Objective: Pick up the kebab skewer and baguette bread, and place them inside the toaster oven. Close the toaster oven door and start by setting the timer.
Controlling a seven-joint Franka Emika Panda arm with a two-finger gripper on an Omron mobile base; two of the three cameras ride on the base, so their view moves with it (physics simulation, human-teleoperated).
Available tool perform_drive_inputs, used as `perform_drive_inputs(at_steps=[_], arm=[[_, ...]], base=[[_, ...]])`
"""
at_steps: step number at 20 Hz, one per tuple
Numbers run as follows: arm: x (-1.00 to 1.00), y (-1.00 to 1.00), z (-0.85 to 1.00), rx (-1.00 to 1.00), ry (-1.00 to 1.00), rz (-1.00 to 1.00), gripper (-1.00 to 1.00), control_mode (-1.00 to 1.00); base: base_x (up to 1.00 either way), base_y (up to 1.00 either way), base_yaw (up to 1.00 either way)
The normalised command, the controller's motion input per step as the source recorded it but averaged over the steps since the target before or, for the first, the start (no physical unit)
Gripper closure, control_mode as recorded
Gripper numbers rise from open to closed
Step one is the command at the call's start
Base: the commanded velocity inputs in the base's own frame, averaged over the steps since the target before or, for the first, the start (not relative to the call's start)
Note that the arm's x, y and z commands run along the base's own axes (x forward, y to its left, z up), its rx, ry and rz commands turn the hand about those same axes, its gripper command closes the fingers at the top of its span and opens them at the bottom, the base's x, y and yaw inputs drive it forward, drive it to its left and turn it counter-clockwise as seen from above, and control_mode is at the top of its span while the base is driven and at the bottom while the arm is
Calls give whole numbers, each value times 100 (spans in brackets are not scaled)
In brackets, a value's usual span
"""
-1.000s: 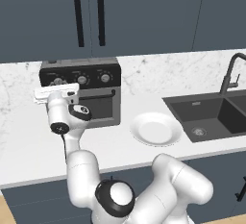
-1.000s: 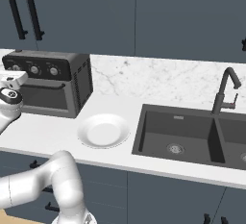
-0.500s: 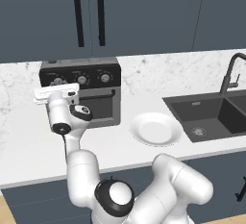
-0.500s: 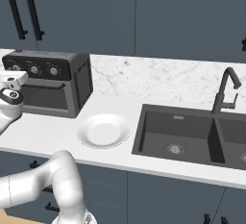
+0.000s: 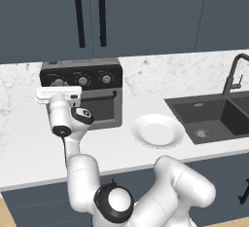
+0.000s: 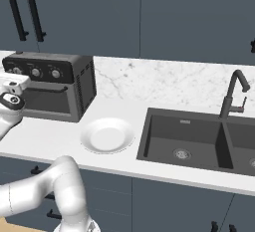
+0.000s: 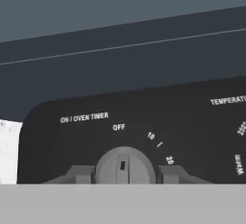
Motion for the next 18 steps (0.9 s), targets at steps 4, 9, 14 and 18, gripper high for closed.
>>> perform_drive_inputs(at_steps=[4, 9, 14, 18], arm=[[0, 0, 15, 22, 0, -10, 100, -100], [1, 0, 14, 23, 0, -9, 100, -100], [12, 0, 25, 24, 0, -8, 100, -100], [9, 0, 31, 27, 0, -8, 100, -100]], base=[[0, 0, 0], [0, 0, 0], [0, 0, 0], [0, 0, 0]])
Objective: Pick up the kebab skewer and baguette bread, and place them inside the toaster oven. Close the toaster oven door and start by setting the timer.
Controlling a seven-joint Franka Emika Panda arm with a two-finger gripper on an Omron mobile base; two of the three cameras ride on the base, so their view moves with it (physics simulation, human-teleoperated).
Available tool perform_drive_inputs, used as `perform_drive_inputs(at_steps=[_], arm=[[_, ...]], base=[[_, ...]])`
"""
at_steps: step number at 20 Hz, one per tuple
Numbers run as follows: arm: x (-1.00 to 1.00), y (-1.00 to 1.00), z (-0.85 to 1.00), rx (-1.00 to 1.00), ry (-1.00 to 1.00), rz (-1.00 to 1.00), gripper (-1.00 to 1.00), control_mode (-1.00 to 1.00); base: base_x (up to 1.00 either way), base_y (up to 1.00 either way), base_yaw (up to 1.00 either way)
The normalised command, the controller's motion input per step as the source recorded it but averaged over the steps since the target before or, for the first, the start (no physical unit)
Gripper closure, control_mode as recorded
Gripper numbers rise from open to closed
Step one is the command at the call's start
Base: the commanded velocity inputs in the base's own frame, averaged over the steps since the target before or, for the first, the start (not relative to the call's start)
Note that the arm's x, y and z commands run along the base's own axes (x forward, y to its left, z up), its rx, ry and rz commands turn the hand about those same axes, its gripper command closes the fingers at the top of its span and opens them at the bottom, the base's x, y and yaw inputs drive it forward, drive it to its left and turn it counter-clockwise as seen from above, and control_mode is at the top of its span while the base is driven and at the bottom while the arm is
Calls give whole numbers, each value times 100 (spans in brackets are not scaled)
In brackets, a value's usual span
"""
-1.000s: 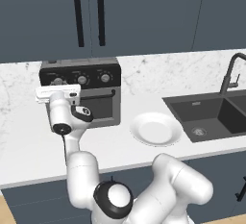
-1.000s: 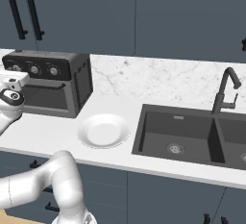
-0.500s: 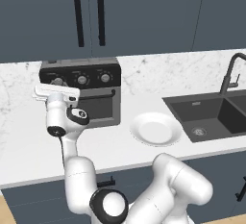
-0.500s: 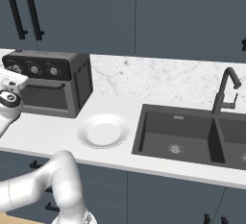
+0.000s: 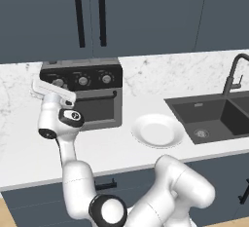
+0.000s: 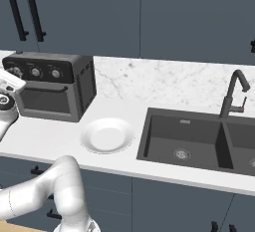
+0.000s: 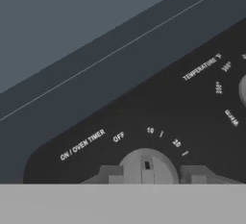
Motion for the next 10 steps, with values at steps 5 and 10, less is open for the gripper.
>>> perform_drive_inputs(at_steps=[5, 10], arm=[[6, 0, 27, 30, 0, -5, 100, -100], [1, 0, 35, 33, 0, -4, 100, -100]], base=[[0, 0, 0], [0, 0, 0]])
